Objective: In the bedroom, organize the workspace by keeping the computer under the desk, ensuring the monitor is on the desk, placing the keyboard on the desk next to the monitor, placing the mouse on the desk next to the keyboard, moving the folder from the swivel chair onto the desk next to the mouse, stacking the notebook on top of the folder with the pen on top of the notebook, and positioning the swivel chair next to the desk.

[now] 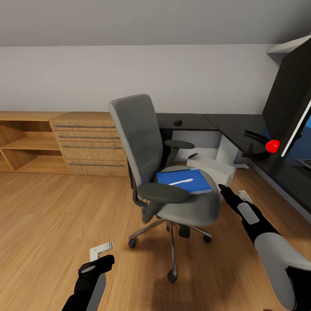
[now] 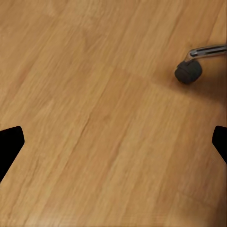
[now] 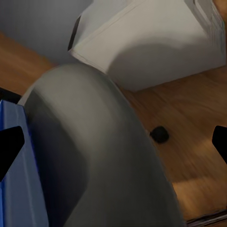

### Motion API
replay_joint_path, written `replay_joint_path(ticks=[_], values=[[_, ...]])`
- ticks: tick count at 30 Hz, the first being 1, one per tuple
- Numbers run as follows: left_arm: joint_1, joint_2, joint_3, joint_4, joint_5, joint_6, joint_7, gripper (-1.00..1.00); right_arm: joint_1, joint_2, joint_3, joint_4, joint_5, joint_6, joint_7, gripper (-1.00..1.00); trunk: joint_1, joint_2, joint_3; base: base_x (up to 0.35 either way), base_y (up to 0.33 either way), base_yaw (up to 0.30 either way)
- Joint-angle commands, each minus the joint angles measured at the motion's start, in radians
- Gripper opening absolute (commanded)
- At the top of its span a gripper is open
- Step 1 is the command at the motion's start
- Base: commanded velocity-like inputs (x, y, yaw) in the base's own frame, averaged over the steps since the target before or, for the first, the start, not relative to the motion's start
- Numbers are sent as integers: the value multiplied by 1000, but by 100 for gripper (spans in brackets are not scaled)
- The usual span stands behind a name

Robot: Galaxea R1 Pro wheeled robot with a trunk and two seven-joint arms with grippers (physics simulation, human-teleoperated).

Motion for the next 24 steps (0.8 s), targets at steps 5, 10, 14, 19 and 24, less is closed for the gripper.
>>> replay_joint_path(ticks=[5,10,14,19,24], values=[[0,0,4,-1,10,2,9,100,0,0,-3,-1,-6,6,-1,100,0,0,-1,119,0,0],[0,0,7,-1,10,1,9,100,-1,1,-3,14,-7,6,-1,100,0,0,-1,19,0,0],[0,0,7,-1,10,1,9,100,-1,1,-3,18,-8,6,-1,100,0,0,-1,4,0,0],[0,0,7,-1,11,1,10,100,0,2,-3,20,-8,6,-1,100,0,0,-1,0,0,0],[0,0,8,-1,10,1,10,100,0,3,-3,39,-8,5,0,100,0,0,-1,0,0,0]])
